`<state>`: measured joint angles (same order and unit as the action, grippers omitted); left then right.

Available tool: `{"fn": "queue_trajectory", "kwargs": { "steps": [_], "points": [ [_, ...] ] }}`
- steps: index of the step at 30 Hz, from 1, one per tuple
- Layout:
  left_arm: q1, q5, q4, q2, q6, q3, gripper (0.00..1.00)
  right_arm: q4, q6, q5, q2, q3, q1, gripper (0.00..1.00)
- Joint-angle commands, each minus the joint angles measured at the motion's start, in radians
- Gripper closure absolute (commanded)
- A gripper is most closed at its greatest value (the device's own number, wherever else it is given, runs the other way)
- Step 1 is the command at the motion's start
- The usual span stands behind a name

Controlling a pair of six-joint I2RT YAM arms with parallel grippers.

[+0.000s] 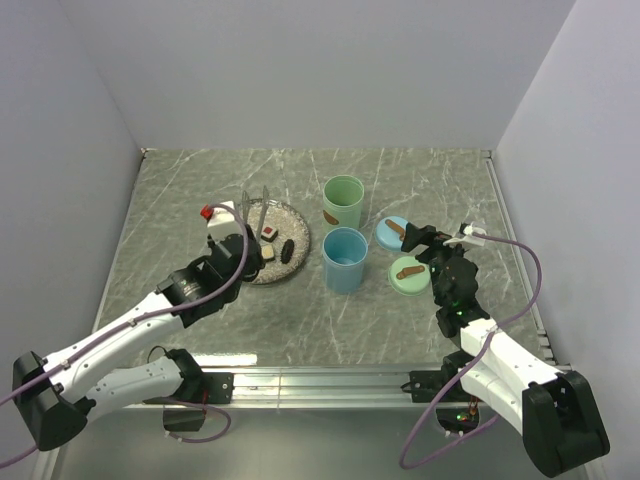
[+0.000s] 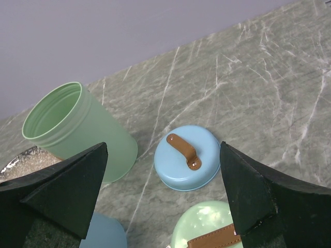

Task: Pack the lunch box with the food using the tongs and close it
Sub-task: Pick up the food using the clamp

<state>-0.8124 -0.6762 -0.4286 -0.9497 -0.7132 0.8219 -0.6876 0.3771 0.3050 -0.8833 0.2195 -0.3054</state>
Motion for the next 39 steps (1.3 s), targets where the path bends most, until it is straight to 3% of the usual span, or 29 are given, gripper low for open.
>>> {"fn": "queue_trajectory", "kwargs": {
  "steps": [1,10,20,39],
  "points": [
    [-0.002,-0.031,-0.074,0.038,-0.1,-0.032,0.54,-0.027,-0.009,-0.003,0.006,0.006,-0.008,0.05],
    [-0.002,0.076,-0.088,0.054,-0.123,-0.118,0.54,-0.007,-0.004,-0.007,0.049,-0.008,-0.008,0.05],
    [-0.002,0.148,0.027,0.023,-0.069,-0.162,0.54,0.013,-0.001,-0.007,0.086,-0.017,-0.006,0.05],
    [0.002,0.099,0.014,-0.004,-0.086,-0.156,0.54,0.037,-0.001,-0.003,0.135,-0.029,-0.006,0.05]
  ]
}}
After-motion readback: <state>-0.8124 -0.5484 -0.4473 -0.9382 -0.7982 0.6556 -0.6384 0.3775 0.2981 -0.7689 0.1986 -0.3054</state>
